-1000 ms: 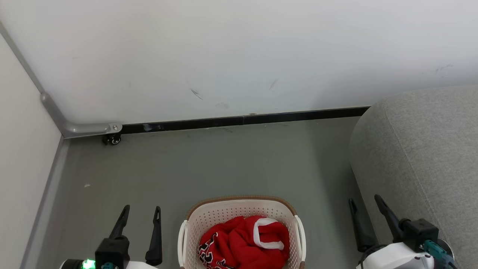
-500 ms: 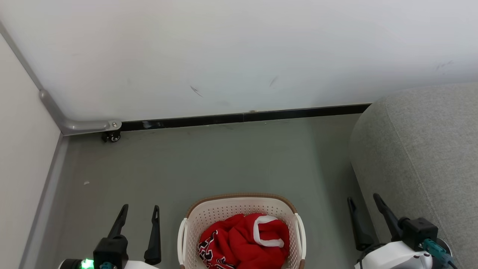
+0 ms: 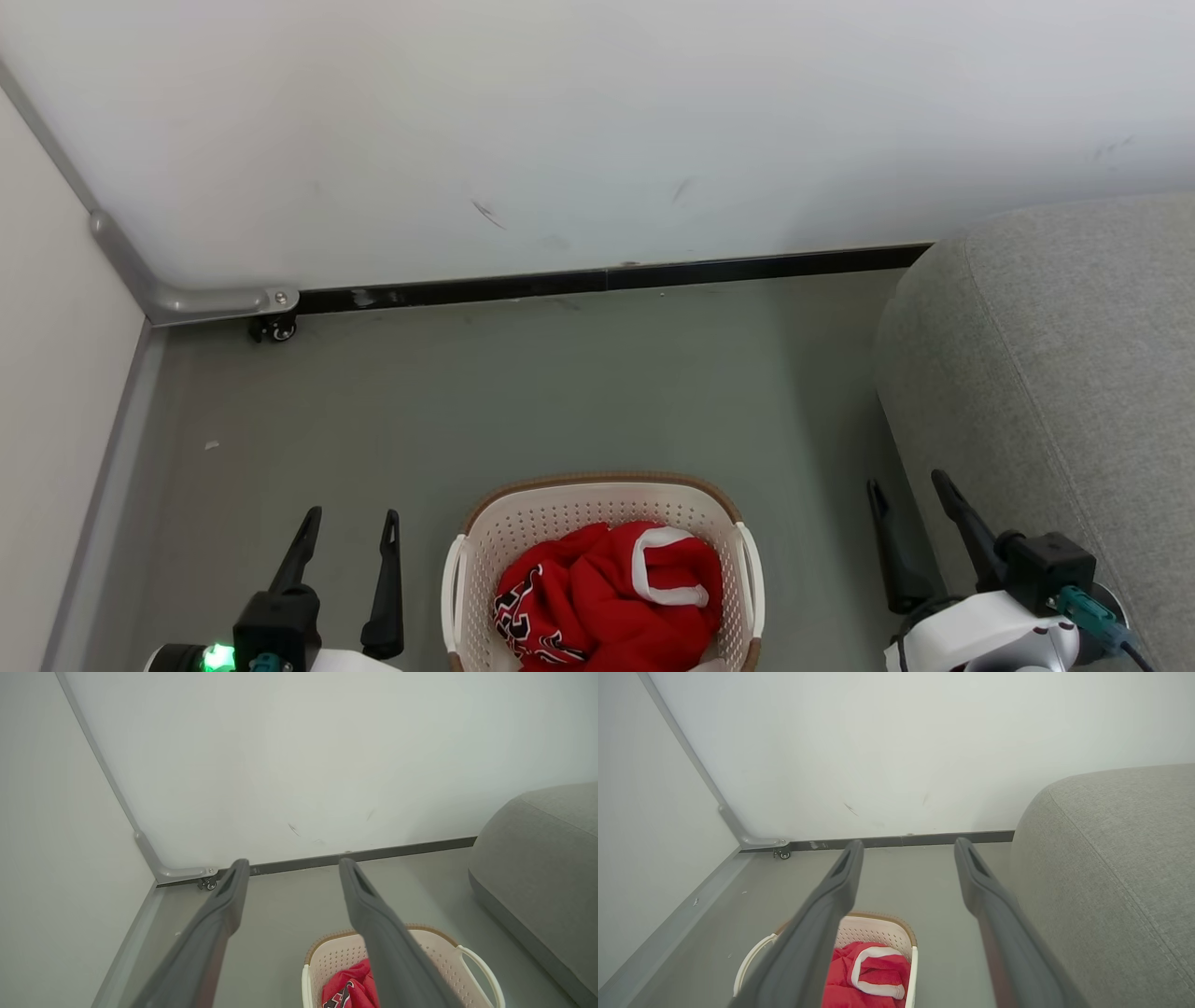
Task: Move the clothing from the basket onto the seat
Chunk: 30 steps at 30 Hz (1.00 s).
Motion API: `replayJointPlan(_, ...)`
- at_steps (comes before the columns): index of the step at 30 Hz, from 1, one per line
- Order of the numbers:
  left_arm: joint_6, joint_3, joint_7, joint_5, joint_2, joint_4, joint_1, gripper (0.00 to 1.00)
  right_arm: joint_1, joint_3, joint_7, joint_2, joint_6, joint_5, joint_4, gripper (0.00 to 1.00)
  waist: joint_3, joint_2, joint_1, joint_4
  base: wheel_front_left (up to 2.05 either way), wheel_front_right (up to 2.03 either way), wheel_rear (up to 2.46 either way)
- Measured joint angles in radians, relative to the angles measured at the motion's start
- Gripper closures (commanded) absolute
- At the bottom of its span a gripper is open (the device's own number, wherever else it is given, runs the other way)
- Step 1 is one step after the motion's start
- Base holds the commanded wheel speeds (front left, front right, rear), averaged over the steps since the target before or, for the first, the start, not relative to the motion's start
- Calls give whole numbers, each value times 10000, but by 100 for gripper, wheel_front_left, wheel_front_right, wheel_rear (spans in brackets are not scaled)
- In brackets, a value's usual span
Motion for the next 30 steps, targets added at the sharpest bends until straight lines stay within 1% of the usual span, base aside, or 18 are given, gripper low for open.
replayJointPlan(10,-180,-263,0,207,79,125,-311,0,-47,-121,-2,0,0,0,-257,0,293,0,0,-47,0,0,0)
replayJointPlan(15,-355,-476,-2,334,142,311,-686,0,-96,-148,-2,0,0,0,-489,0,520,0,-1,-87,0,0,0)
replayJointPlan(30,-796,-1076,-2,846,282,1321,-1798,0,-464,-397,-15,4,0,8,-1452,0,1516,0,-1,-303,0,0,0)
